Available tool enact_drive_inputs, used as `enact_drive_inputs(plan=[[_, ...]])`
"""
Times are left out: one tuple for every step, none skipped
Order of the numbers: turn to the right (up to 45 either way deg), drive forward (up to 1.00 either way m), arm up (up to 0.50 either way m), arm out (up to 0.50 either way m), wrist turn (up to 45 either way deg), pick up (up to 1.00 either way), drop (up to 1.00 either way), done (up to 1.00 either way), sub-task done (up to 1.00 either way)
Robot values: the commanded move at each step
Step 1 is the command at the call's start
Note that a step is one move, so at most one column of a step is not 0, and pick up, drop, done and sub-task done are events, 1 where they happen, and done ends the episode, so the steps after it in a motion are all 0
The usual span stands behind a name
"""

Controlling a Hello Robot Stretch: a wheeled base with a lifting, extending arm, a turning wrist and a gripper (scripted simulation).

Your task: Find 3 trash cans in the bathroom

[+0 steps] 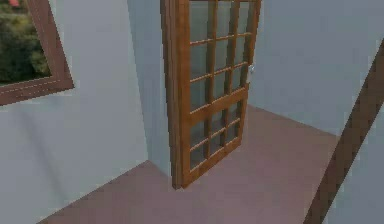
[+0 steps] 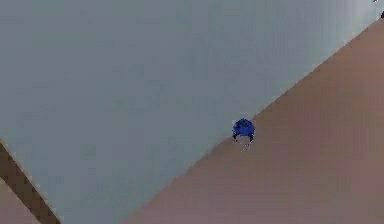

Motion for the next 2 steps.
enact_drive_inputs(plan=[[0.0,0.4,0.0,0.0,0.0,0.0,0.0,0.0,0.0],[36.0,0.0,0.0,0.0,0.0,0.0,0.0,0.0,0.0]])
